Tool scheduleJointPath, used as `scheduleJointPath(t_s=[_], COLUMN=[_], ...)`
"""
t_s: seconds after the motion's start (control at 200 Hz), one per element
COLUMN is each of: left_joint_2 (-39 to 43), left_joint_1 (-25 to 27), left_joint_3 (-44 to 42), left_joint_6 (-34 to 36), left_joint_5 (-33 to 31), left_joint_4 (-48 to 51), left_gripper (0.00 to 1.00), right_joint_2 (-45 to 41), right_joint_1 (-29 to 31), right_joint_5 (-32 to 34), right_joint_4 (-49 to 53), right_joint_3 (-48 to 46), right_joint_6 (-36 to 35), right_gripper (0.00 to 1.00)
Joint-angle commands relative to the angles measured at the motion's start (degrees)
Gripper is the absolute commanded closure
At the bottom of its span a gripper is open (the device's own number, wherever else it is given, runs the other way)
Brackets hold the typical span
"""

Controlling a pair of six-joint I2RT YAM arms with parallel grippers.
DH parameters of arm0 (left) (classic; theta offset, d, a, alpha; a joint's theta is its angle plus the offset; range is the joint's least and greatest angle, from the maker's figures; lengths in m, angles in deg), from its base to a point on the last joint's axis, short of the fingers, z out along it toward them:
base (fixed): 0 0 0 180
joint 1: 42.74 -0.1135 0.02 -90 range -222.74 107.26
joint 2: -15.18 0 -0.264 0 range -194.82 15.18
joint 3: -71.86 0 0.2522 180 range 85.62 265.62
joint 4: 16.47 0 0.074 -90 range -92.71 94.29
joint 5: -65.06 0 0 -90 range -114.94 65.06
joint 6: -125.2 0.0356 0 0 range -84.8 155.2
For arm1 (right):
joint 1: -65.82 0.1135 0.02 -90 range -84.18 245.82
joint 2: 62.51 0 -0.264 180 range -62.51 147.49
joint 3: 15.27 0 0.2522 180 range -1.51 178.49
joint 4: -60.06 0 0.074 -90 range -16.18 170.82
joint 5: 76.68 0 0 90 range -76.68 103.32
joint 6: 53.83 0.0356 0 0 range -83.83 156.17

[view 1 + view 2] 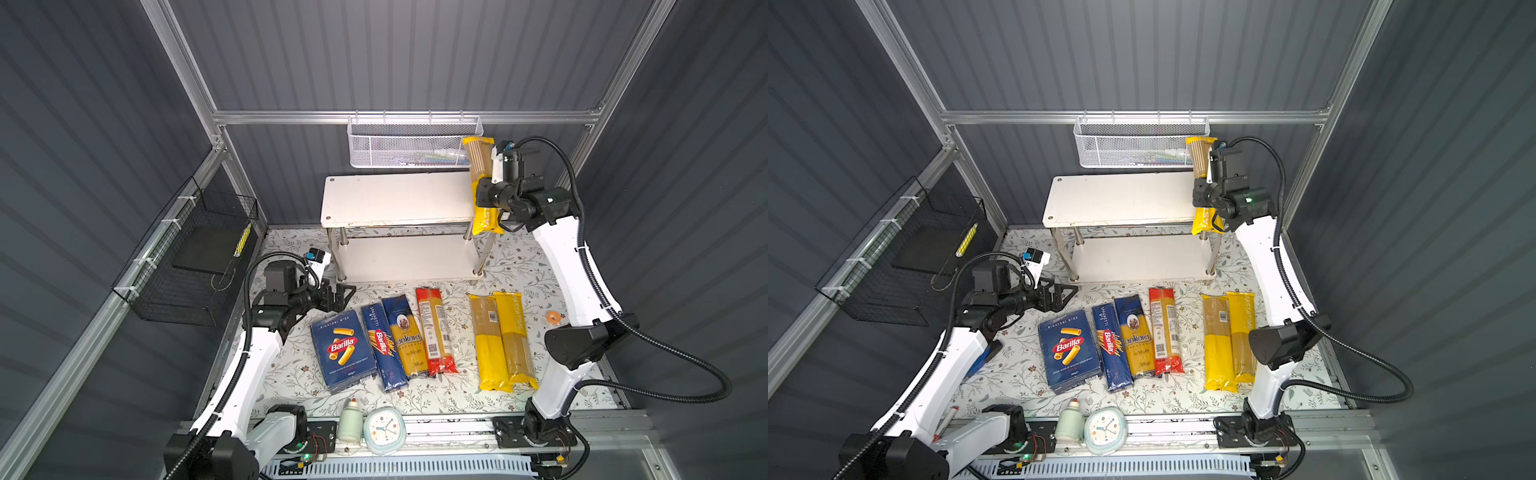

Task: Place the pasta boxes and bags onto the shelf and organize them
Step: 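Lower the yellow PASTATIME bag onto the shelf's top tier with the right gripper, then open the right gripper and release the bag lying on the top tier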

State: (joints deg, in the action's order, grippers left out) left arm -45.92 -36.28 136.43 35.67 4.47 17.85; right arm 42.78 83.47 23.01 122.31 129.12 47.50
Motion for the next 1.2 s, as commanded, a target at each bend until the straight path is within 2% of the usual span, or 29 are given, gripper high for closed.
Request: scheduleJointPath(t_s=[0.0, 0.085, 0.32, 0.445, 0.515, 0.615, 0.77, 0.96, 1.196], left_joint_2=[0.81, 0.92, 1.16, 1.30, 1.20, 1.17, 1.32, 1.30, 0.23], left_joint_1=[0.25, 0.30, 0.29, 0.24, 0.25, 0.24, 0.23, 0.22, 0.22], left_joint_3=[-0.18, -0.18, -0.09, -0.10, 0.16, 0.17, 0.26, 0.70, 0.97], left_joint_6=[0.24, 0.22, 0.40, 0.32, 0.21, 0.23, 0.77, 1.20, 1.13], left_joint_5=[0.87, 0.83, 0.78, 0.74, 0.72, 0.43, -0.96, -3.25, -2.99], left_joint_4=[0.19, 0.22, 0.27, 0.11, 0.05, 0.16, 1.35, 1.62, 1.95], left_gripper=[0.01, 0.01, 0.01, 0.01, 0.01, 0.01, 0.01, 0.01, 0.01], right_joint_2=[-1.87, -1.93, -2.52, -3.22, -5.70, -11.02, -21.95, -31.66, -36.47], right_joint_1=[-0.31, -0.28, -0.33, -0.27, -0.25, -0.25, 1.59, 4.19, 4.20], right_joint_5=[1.81, 1.91, 2.55, 2.35, 0.39, -3.67, -12.11, -15.01, -14.61], right_joint_4=[-5.17, -4.93, -4.12, 1.93, 4.56, 6.77, 6.30, 6.56, 3.98], right_joint_3=[0.22, 0.19, 1.12, 7.71, 7.73, 2.48, -12.09, -24.52, -34.75], right_joint_6=[1.18, 1.58, 0.64, -1.56, -2.22, -1.63, -0.24, 2.91, 7.39], right_gripper=[0.63, 0.52, 0.34, 0.30, 0.30, 0.30, 0.31, 0.31, 0.31])
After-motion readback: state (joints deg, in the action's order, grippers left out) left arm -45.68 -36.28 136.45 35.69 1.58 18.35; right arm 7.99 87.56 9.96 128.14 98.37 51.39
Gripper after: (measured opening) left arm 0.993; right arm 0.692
